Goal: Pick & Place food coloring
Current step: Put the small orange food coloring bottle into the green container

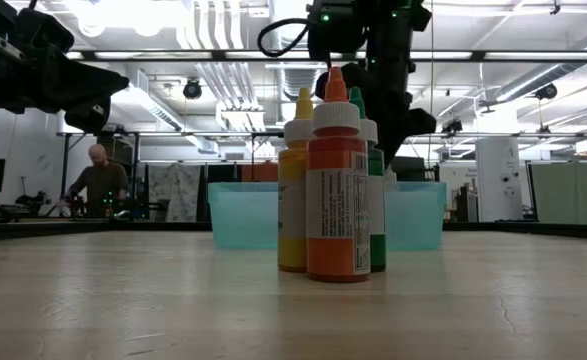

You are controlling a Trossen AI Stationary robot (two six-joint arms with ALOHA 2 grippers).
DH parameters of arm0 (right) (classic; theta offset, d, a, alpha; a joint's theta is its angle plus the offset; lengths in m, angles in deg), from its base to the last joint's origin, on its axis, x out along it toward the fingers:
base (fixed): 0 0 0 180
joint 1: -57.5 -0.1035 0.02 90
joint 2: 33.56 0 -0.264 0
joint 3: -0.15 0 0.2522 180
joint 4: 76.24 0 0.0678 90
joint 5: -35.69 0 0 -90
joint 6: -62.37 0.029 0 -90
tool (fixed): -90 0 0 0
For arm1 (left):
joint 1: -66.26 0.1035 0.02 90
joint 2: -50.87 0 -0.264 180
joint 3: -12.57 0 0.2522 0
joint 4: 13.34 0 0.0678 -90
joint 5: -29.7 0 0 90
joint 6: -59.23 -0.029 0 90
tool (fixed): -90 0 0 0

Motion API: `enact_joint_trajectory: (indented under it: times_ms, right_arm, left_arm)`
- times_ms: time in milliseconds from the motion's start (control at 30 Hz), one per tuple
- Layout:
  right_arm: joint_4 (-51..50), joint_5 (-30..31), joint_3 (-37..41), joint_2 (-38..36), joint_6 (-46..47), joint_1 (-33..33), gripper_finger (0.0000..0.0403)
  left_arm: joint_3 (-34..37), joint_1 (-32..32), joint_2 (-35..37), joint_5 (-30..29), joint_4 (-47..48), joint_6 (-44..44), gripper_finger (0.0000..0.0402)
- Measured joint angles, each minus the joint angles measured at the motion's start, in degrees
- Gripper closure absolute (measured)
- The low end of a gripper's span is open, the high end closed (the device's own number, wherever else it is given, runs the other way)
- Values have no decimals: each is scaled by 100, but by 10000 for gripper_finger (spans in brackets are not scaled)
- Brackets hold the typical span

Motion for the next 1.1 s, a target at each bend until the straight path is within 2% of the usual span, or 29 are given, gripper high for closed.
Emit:
enact_joint_trajectory:
  times_ms: [633, 967, 1100]
  right_arm:
    - [-251, -104, -933, 534, -1202, 103, 337]
    - [-876, -99, -2139, 1434, -2470, 130, 337]
    - [-1116, 78, -2505, 1702, -2991, 171, 337]
  left_arm:
    - [-2, 2, -33, 1, -2, -2, 401]
    - [-1, 2, -42, 0, -1, -2, 401]
    - [-1, -2, -44, 0, 0, -2, 401]
